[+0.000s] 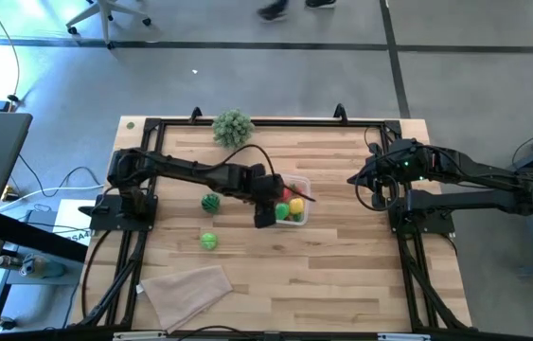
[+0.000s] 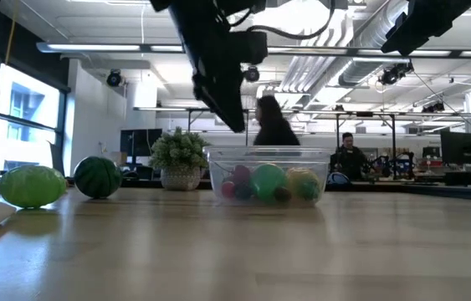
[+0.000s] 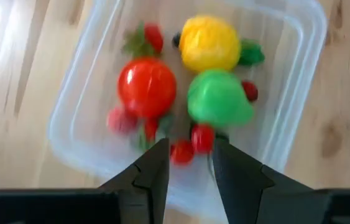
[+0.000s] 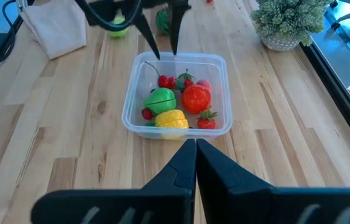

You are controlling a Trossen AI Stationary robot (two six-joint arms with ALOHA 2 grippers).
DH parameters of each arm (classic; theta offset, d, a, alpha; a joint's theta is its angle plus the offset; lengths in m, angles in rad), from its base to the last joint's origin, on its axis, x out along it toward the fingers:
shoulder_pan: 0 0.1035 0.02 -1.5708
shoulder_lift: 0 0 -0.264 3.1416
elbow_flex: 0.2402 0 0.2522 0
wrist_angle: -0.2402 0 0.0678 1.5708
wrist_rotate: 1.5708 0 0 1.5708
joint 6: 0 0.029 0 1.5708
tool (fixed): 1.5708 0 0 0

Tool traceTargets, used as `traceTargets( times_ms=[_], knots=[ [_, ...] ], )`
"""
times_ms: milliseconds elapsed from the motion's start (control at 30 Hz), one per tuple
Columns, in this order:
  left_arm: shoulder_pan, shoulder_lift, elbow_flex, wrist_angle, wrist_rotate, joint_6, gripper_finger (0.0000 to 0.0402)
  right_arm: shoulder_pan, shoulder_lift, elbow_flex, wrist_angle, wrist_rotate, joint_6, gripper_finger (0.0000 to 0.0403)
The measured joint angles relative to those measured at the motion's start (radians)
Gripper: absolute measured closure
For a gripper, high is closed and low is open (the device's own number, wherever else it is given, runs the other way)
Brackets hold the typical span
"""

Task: Pick and placing Produce into tupperware
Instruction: Put the green watermelon into the transparent bin

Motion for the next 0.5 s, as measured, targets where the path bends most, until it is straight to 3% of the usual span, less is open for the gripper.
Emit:
traceTargets(
  times_ms=[167,333,500],
  knots=[
    [0.000,0.000,0.124,-0.269,0.012,-0.241,0.0291,0.000,0.000,0.000,0.000,0.000,0.000,0.0401],
    [0.000,0.000,0.222,-0.435,0.003,-0.715,0.0291,0.000,0.000,0.000,0.000,0.000,0.000,0.0401],
    [0.000,0.000,0.243,-0.504,0.018,-1.160,0.0291,0.000,0.000,0.000,0.000,0.000,0.000,0.0401]
  ],
)
